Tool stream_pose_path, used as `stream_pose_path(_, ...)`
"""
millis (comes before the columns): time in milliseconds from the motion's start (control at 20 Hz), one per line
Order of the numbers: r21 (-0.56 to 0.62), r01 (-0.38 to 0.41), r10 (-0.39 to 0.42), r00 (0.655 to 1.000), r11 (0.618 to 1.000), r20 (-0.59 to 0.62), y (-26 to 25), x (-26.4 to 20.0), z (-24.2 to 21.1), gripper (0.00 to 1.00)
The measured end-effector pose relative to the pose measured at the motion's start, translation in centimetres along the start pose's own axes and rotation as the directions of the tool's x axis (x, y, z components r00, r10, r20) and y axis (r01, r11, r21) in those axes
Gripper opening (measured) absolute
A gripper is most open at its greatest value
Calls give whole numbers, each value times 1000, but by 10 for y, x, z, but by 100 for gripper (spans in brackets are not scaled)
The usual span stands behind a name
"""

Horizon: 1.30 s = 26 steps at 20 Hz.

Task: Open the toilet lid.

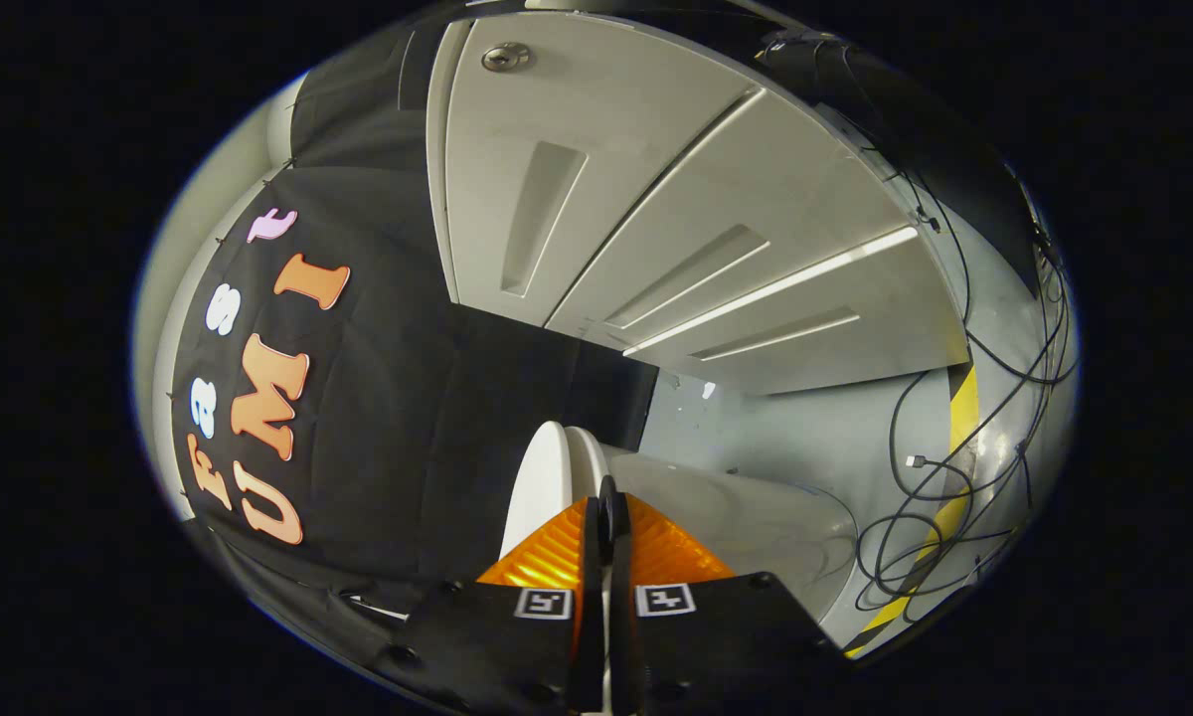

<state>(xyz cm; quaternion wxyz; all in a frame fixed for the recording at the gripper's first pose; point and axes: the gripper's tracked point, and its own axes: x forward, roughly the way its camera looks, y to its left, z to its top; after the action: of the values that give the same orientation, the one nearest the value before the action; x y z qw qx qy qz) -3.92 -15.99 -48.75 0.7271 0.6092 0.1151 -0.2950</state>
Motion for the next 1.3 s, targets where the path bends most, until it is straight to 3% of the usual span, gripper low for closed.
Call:
stream_pose_path(700,-167,-75,85,995,983,53,79,-22,17,8)
stream_pose_path(1000,-304,-128,173,977,944,126,158,-25,39,8)
stream_pose_path(1100,-366,-100,159,978,925,135,156,-18,40,8)
stream_pose_path(1200,-305,-84,123,986,949,109,143,-19,35,8)
stream_pose_path(1300,-311,-87,129,984,947,119,146,-20,39,9)
